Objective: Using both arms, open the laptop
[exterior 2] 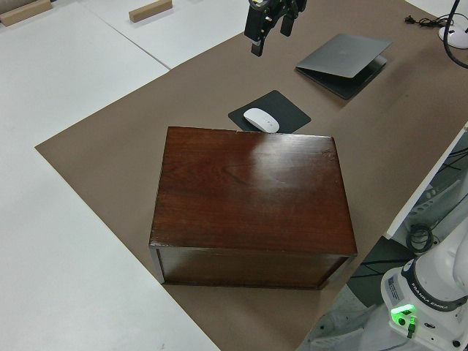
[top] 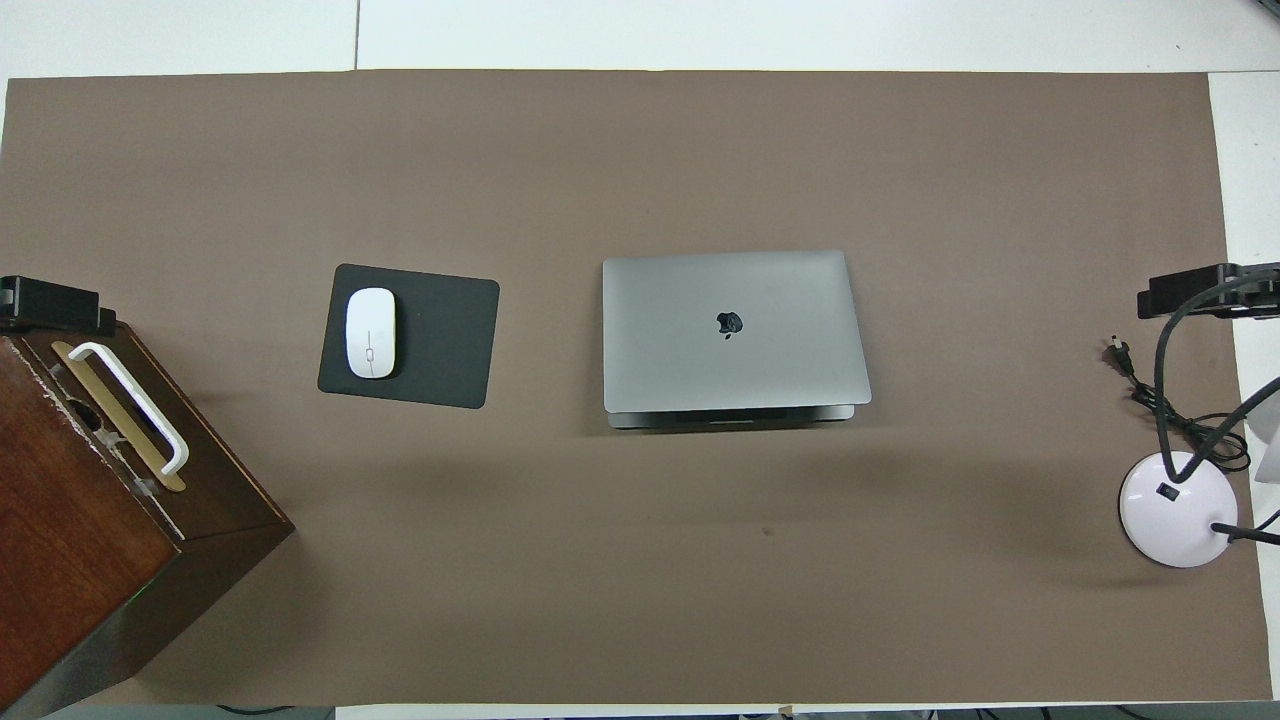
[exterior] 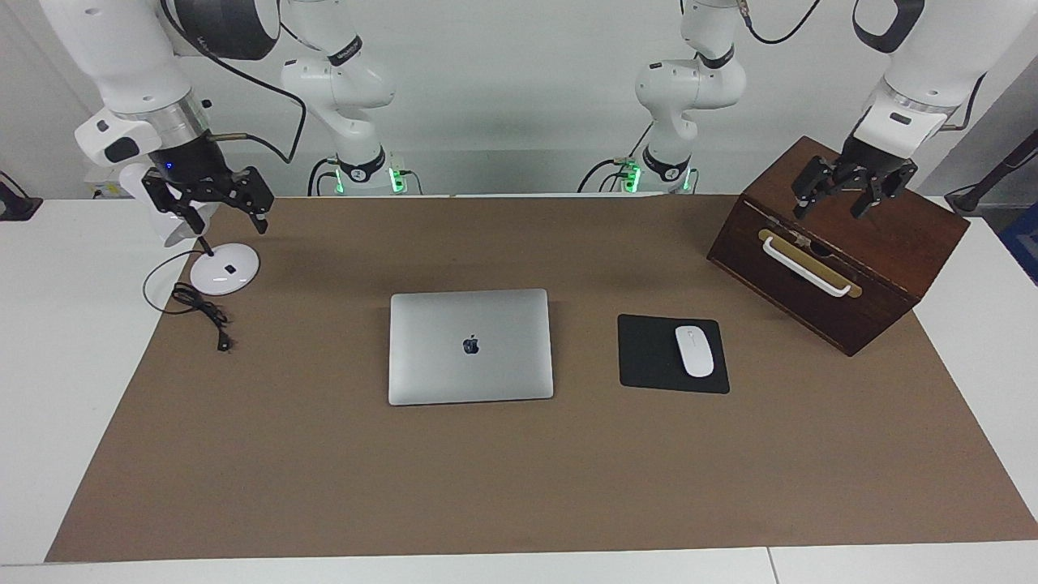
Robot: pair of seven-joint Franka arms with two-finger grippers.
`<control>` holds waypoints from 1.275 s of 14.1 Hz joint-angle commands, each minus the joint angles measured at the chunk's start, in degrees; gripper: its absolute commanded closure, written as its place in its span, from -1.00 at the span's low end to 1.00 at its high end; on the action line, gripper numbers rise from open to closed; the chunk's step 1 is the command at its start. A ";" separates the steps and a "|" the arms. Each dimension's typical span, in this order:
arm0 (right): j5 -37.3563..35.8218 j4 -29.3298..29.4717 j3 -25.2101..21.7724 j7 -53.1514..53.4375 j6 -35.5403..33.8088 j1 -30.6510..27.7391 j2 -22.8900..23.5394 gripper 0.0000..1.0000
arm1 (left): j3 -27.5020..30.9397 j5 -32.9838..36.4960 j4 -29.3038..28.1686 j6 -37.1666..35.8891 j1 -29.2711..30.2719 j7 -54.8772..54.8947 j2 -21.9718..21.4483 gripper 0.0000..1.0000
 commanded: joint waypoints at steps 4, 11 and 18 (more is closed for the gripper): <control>-0.57 -1.17 0.46 -1.89 1.56 -0.95 -0.50 -1.00 | -0.18 0.98 -1.01 -0.10 -0.41 -6.17 -1.00 -0.52; -0.57 -1.17 0.46 -2.68 1.56 -1.65 -0.50 -1.00 | -0.53 0.98 -1.10 2.89 -0.94 -6.70 -0.91 1.00; -0.57 -1.25 0.46 -2.59 2.70 -1.56 -0.50 -1.00 | -0.79 -0.34 -4.61 12.89 -0.23 -5.56 -1.26 1.00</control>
